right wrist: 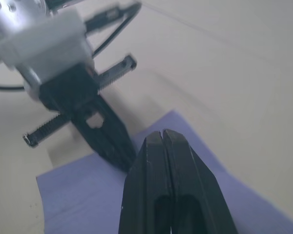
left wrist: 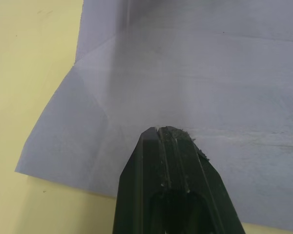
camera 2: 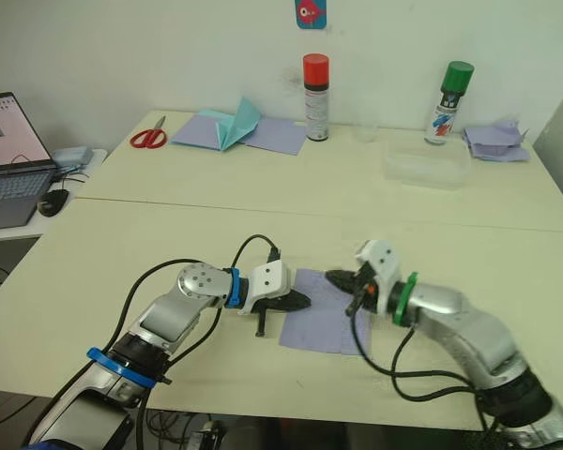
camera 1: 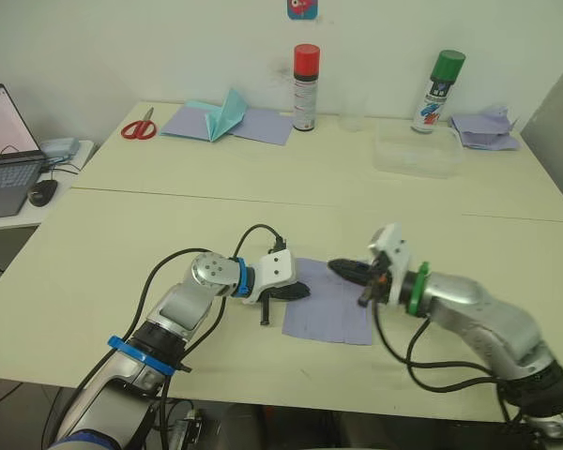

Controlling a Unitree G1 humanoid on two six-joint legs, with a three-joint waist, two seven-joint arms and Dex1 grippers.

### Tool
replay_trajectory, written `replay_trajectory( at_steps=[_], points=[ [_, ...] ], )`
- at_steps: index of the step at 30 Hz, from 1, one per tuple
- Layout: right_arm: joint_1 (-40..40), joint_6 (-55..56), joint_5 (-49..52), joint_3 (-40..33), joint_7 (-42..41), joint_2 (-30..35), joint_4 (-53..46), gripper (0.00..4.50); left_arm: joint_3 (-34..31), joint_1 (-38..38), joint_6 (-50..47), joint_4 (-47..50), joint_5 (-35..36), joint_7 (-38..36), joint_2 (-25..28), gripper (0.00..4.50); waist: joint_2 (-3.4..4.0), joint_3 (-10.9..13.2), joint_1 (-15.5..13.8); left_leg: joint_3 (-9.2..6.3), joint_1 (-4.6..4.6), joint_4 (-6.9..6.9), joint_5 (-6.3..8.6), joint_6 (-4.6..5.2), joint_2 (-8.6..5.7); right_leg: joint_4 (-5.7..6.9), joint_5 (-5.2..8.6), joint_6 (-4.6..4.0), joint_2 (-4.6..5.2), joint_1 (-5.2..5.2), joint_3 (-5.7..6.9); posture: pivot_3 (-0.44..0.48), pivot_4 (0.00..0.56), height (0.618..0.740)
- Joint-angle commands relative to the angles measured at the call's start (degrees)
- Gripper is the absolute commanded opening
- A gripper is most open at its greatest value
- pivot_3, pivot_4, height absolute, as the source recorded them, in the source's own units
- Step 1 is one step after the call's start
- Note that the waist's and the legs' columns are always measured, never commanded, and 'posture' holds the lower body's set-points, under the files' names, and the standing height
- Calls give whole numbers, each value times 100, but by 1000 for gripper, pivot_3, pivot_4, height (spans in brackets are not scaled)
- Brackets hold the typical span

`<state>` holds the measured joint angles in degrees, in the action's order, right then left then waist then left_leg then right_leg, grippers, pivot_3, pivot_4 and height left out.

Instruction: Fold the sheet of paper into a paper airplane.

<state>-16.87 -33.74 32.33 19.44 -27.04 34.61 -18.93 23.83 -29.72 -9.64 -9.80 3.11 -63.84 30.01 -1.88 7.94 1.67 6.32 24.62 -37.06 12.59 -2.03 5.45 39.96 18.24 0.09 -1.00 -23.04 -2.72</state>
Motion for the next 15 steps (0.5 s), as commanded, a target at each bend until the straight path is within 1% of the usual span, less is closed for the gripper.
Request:
replay_trajectory(
  at_steps=[1,4,9,11,13,15],
  points=[
    [40,-105,-499,59,151,-250,270,34,180,175,-213,-209,-307,-14,87,0,0,0,0,0,0,0,0,0,-1,0,-3,-6,0,0,0,0,150,740],
    [146,13,-958,12,170,-314,576,34,186,188,-211,-185,-309,-42,122,0,0,0,-1,-1,0,0,0,-1,-1,0,-5,-9,1,0,1,0,150,740],
    [364,-47,-1056,-752,481,-540,843,34,180,214,-227,-169,-305,-81,161,0,2,-2,-1,1,-8,1,0,-1,1,2,-5,-9,1,4,2,0,150,740],
    [568,-40,-1113,-1030,543,-525,906,34,182,218,-243,-160,-310,-84,167,0,2,-1,-2,1,-18,2,0,-1,-1,1,-4,-9,1,17,1,0,150,740],
    [741,-3,-1220,-1159,548,-498,926,34,176,213,-241,-172,-311,-93,176,0,1,-1,0,0,-49,7,1,-1,-2,-9,-1,-11,1,52,0,0,150,740],
    [879,77,-1351,-1230,514,-479,940,34,172,205,-235,-186,-315,-98,182,0,1,-1,4,0,-89,14,3,-2,-2,-19,17,5,5,92,-1,0,150,740]
  ],
)
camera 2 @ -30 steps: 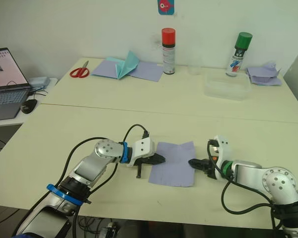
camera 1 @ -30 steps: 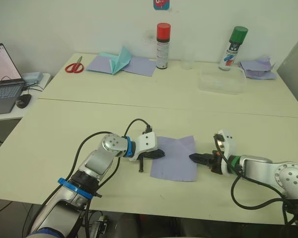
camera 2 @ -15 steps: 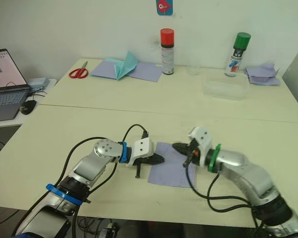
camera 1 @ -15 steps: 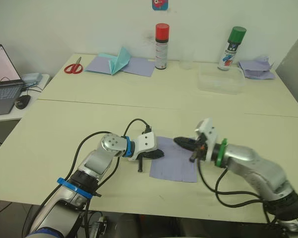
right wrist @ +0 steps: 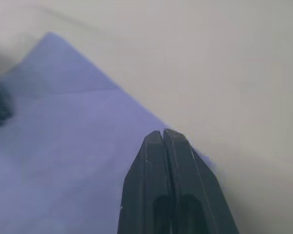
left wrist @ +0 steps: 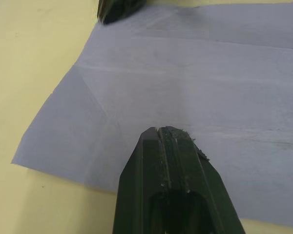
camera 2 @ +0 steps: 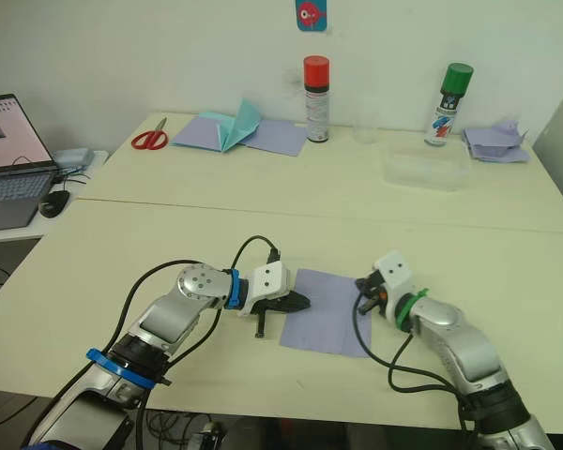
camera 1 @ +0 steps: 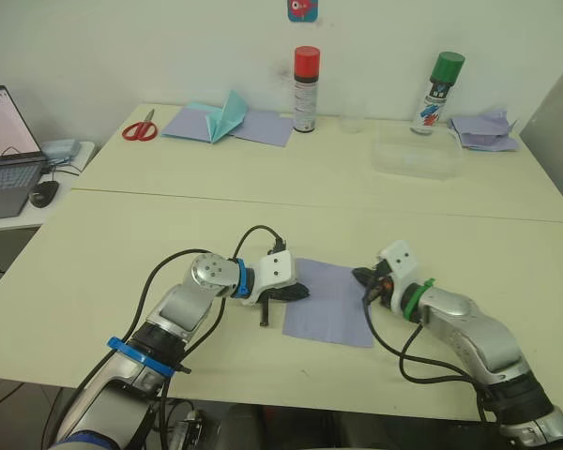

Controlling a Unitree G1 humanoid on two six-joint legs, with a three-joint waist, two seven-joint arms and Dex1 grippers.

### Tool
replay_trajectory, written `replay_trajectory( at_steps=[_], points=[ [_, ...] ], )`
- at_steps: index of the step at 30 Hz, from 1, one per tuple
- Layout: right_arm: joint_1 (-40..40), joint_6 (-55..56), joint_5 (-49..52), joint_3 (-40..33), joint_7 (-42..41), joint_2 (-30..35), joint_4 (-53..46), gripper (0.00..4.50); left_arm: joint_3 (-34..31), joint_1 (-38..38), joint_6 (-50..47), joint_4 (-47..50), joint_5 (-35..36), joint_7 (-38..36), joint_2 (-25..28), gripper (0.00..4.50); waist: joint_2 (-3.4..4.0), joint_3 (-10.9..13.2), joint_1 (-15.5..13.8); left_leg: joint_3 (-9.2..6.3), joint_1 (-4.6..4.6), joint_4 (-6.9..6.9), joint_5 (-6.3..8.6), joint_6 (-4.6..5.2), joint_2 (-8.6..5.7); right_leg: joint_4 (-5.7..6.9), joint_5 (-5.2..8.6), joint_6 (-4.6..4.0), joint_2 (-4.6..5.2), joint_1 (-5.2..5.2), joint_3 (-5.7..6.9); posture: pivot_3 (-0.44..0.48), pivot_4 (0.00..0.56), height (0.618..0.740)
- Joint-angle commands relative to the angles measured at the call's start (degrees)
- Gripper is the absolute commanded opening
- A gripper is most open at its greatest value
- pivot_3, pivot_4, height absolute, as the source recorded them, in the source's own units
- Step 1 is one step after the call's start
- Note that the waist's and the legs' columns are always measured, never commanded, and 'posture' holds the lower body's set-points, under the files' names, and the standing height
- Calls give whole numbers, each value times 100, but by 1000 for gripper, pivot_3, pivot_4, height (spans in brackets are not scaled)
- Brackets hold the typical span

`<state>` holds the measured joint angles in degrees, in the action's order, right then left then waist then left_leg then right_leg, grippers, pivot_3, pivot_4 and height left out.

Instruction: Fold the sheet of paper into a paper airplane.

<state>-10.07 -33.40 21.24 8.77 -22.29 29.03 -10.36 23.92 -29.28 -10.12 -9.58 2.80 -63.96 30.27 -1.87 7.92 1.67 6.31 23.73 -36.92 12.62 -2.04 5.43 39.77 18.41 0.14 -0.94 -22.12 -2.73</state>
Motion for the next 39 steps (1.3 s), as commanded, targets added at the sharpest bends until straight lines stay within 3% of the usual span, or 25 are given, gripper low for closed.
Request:
replay_trajectory(
  at_steps=[1,11,22,27,34,39],
  points=[
    [253,119,-298,-221,41,67,89,34,160,150,-184,-224,-288,-88,154,0,0,-1,6,-2,0,0,0,0,1,1,0,1,0,1,0,0,150,740],
    [-33,1912,-113,-568,-870,-379,-427,34,145,58,-160,-336,-312,-116,111,0,2,0,10,-4,0,-2,0,0,0,9,1,3,-6,-2,0,0,150,740],
    [-216,1049,-663,771,-1467,-537,130,34,95,76,-201,-327,-291,-96,130,0,2,1,5,-5,0,-3,0,0,2,11,0,0,-3,-2,-2,0,150,740],
    [-304,875,-1147,904,-1347,-393,522,34,-239,76,-537,-378,15,115,-51,0,2,0,8,1,-4,-5,-1,1,1,13,0,0,-2,-1,1,0,150,740],
    [-224,821,-1295,932,-1450,-335,501,34,-1315,-117,-1687,-898,649,1293,-833,0,-5,-2,-1,-8,-7,-11,-2,3,-4,16,1,2,-1,6,4,0,150,740],
    [-186,761,-1311,968,-1448,-368,462,34,-1697,-109,-1731,-1183,556,1999,-843,0,-5,-3,1,-9,-10,-9,-2,2,-2,16,1,2,0,10,0,0,150,740]
  ],
)
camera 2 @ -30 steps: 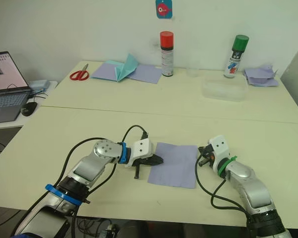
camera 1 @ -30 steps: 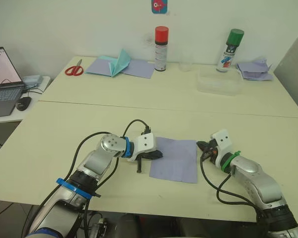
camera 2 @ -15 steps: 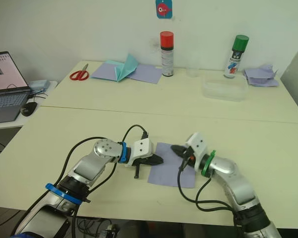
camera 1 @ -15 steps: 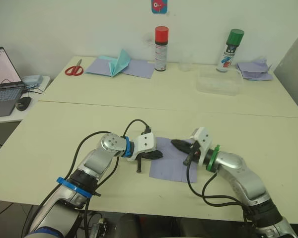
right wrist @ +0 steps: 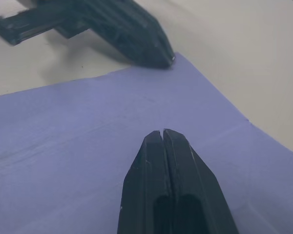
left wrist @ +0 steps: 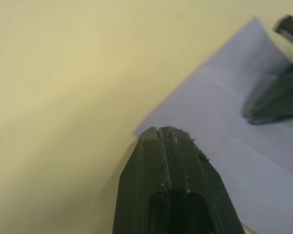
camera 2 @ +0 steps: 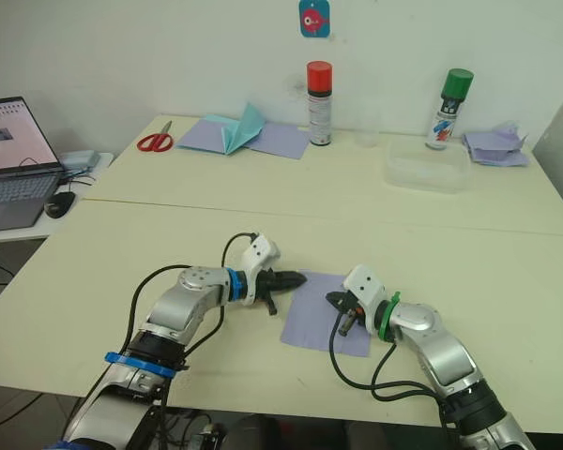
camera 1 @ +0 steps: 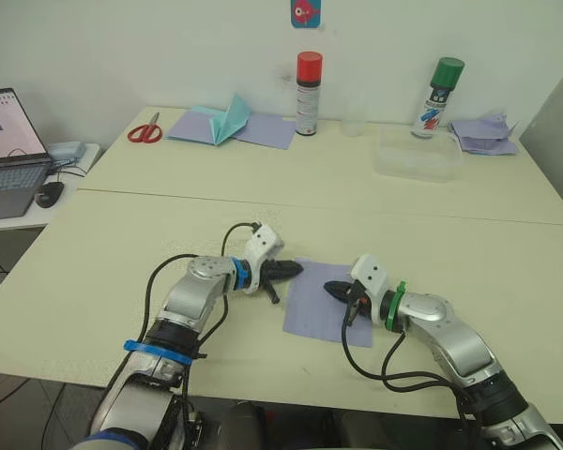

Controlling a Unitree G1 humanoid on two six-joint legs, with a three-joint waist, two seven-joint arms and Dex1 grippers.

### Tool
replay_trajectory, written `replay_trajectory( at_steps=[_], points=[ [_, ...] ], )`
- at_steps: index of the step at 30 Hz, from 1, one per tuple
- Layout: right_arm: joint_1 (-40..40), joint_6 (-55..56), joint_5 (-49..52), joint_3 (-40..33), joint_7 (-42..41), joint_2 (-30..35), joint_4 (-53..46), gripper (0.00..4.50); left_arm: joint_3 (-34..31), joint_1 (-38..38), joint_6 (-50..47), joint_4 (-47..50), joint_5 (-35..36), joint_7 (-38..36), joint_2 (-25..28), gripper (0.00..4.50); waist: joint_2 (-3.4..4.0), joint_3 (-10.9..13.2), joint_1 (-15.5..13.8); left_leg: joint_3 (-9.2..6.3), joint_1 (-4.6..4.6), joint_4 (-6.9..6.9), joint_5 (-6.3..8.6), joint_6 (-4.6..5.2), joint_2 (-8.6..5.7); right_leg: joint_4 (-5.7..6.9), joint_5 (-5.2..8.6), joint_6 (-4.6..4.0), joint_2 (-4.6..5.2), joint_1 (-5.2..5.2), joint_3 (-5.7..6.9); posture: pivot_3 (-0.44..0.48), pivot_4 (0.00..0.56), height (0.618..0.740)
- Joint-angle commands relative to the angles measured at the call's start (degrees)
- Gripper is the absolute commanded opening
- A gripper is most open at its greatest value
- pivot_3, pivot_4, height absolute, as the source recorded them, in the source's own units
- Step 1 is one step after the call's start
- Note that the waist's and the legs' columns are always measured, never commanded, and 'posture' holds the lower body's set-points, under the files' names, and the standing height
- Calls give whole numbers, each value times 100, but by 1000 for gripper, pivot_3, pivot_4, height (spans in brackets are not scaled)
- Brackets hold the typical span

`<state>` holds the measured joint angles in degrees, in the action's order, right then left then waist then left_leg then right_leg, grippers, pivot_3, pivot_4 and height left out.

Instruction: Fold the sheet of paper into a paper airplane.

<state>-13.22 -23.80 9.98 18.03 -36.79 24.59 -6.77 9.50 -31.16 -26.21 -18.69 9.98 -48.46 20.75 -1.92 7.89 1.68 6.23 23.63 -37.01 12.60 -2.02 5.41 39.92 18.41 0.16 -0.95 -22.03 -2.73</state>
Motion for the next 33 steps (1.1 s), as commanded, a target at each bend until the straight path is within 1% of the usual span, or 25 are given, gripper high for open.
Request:
replay_trajectory(
  at_steps=[1,3,6,8,10,12,14,16,17,19,23,26,29,30,31,33],
  points=[
    [132,-201,-186,44,3,69,107,34,-337,122,-182,-157,-60,454,105,0,0,0,1,0,-1,0,0,0,1,0,0,0,2,0,0,0,150,740],
    [133,-194,-195,42,7,53,116,34,-448,261,-115,282,202,262,106,0,0,0,14,2,-3,2,0,-1,2,0,0,0,3,1,0,0,150,740],
    [115,-157,-206,6,24,15,153,34,-536,450,-172,1276,717,-197,151,0,-5,7,15,4,-5,7,1,-3,5,-2,0,0,5,0,1,0,150,740],
    [101,-158,-205,-18,18,5,153,34,-577,474,-323,1786,958,-273,163,0,-10,12,9,2,0,8,1,-5,7,-2,0,-1,6,-3,1,0,150,740],
    [104,-163,-209,-37,7,5,148,34,-507,523,-480,2207,1144,-401,209,0,-11,12,1,0,2,5,0,-6,7,-3,0,-1,7,-2,2,0,150,740],
    [107,-161,-215,-54,-1,4,154,34,-189,661,-526,2505,1073,-592,346,0,-10,11,4,3,0,5,0,-5,3,-3,0,-1,9,0,-1,0,150,740],
    [115,-157,-217,-74,-7,8,145,34,324,834,-274,2492,643,-683,509,0,-8,10,4,4,-4,6,0,-5,1,-4,0,-1,9,2,-5,0,150,740],
    [132,-158,-196,-132,-8,16,103,34,755,890,177,2087,56,-479,545,0,-7,10,3,6,-8,9,0,-5,1,-6,0,-1,9,3,-9,0,150,740],
    [148,-135,-169,-169,-19,17,69,34,885,898,341,1897,-124,-413,530,0,-8,11,2,5,-9,10,0,-5,1,-8,0,-1,8,4,-8,0,150,740],
    [200,-138,1,-294,-61,-33,-69,34,1009,900,543,1617,-283,-369,479,0,-15,15,-17,4,-6,8,0,-4,0,-8,0,-1,9,2,-7,0,150,740],
    [366,-163,365,-594,-193,-4,-648,34,1324,907,794,1111,-616,-446,471,0,-13,15,-47,2,-2,7,0,-3,-9,-12,0,-2,12,3,-4,0,150,740],
    [466,-272,671,-863,-226,-40,-949,34,1399,954,849,1025,-700,-507,510,0,-12,15,-48,2,3,7,1,-2,-12,-18,0,-2,13,3,-5,0,150,740],
    [523,-244,729,-1383,166,-94,-1105,624,1406,1023,824,1040,-743,-500,555,0,-12,15,-49,-1,2,7,0,-1,-9,-17,0,-1,14,4,-3,0,150,740],
    [574,-273,730,-1554,306,-96,-1117,917,1399,1039,815,1052,-747,-491,558,0,-12,14,-49,-2,2,7,0,-1,-9,-17,0,-1,14,4,-2,0,150,740],
    [625,-312,721,-1673,421,-94,-1116,1316,1395,1050,802,1067,-742,-497,560,0,-12,14,-49,-2,2,7,1,-1,-10,-18,0,-1,14,4,-2,0,150,740],
    [698,-467,694,-1801,587,-76,-1051,1972,1389,1051,780,1073,-737,-501,554,0,-11,13,-49,-1,2,9,1,-1,-9,-22,0,-1,16,5,-2,0,150,740]
  ],
)
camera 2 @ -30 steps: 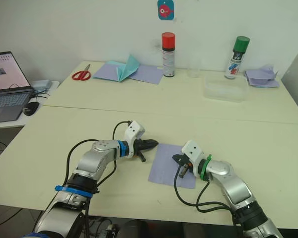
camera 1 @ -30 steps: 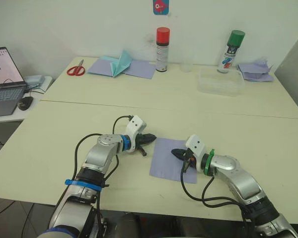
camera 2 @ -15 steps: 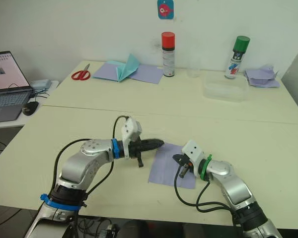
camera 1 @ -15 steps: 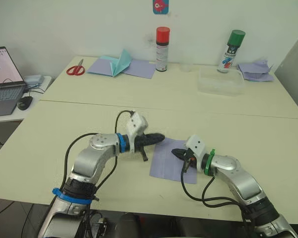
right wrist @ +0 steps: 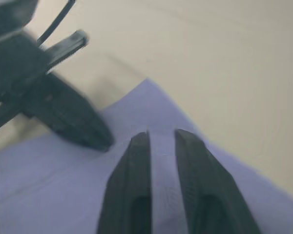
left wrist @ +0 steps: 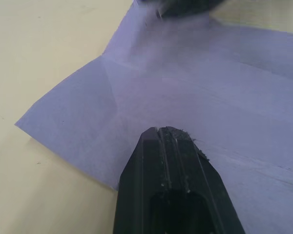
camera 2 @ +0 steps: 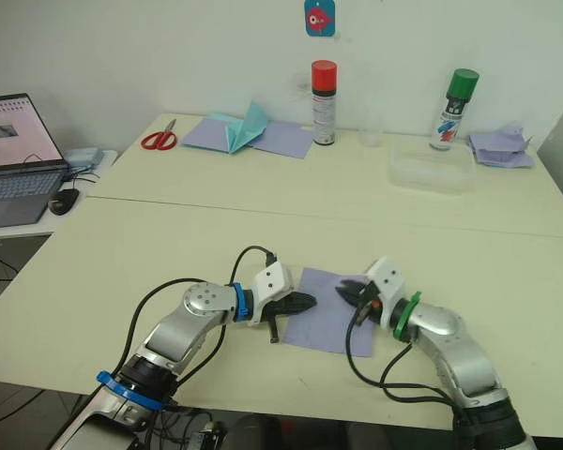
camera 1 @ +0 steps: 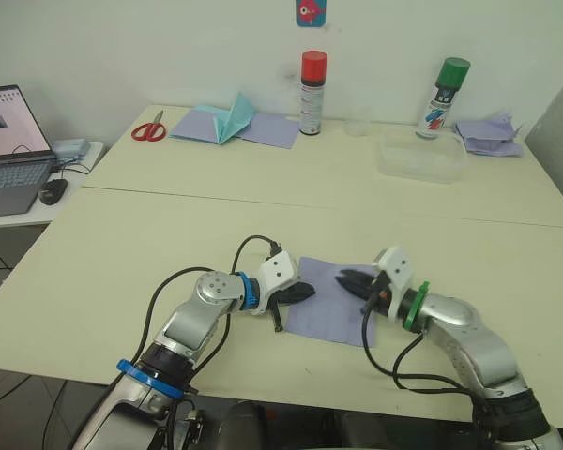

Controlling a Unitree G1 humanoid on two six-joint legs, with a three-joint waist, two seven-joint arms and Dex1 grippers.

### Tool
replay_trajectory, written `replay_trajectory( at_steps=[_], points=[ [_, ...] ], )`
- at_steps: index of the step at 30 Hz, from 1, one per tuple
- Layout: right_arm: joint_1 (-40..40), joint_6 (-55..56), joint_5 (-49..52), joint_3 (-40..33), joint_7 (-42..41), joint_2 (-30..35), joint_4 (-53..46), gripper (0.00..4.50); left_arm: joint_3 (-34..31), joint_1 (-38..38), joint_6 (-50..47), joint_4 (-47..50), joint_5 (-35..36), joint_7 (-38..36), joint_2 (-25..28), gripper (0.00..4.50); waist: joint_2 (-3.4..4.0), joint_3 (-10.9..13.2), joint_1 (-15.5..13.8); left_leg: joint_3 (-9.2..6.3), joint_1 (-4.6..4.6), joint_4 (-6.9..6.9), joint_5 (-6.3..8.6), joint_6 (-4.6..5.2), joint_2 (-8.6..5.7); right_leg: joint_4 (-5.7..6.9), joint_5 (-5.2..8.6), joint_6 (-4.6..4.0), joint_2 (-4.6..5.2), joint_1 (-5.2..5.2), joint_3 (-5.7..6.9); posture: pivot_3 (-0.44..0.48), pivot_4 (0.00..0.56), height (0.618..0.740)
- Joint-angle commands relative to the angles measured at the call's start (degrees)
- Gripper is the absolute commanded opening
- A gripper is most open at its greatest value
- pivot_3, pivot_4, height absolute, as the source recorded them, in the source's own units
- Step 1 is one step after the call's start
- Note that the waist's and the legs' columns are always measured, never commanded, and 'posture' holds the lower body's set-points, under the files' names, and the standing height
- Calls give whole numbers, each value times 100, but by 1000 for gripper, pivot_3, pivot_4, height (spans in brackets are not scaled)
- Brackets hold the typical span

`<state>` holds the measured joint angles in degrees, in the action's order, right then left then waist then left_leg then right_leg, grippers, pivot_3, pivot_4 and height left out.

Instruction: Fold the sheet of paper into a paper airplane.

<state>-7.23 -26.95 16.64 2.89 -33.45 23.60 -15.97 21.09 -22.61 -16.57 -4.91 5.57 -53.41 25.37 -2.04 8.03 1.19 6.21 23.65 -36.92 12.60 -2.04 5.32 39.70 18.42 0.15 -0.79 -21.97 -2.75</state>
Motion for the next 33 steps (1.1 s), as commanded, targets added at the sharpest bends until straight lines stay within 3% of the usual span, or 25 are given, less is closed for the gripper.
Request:
replay_trajectory(
  at_steps=[1,3,10,13,19,20,26,33],
  points=[
    [116,-209,32,-298,264,38,-118,2341,230,195,-186,-305,-297,-9,92,0,2,-1,0,0,0,1,0,0,1,-1,0,0,1,0,0,0,150,740],
    [133,-293,26,-296,298,47,-107,2980,233,174,-187,-332,-304,-19,92,0,4,-2,1,0,0,3,0,0,3,-3,0,0,1,0,0,0,150,740],
    [97,-684,227,-289,442,-162,-79,2980,263,130,-202,-394,-328,-35,77,0,7,-4,6,0,0,3,0,0,4,-5,0,0,1,0,-1,0,150,740],
    [69,-663,216,-197,351,-186,-100,2407,266,124,-235,-396,-340,-39,72,0,7,-4,6,0,0,3,0,0,3,-8,0,0,1,1,-1,0,150,740],
    [-23,-220,-105,49,207,-60,-26,194,229,111,-319,-404,-314,-1,21,0,7,-4,7,0,1,4,0,0,3,-13,0,0,0,1,0,0,150,740],
    [-29,-80,-190,131,150,-10,-17,50,226,103,-333,-404,-315,8,12,0,7,-4,7,-1,1,4,0,1,3,-15,0,0,0,2,0,0,150,740],
    [-4,542,-580,641,-247,207,107,50,267,124,-322,-373,-329,-1,-17,0,7,-4,7,-3,1,4,1,2,2,-30,0,1,-1,11,3,0,150,740],
    [-83,372,-955,1065,-418,413,422,50,268,133,-329,-342,-346,2,-9,0,7,-4,6,-6,0,4,1,2,2,-38,0,0,0,18,5,0,150,740]
  ],
)
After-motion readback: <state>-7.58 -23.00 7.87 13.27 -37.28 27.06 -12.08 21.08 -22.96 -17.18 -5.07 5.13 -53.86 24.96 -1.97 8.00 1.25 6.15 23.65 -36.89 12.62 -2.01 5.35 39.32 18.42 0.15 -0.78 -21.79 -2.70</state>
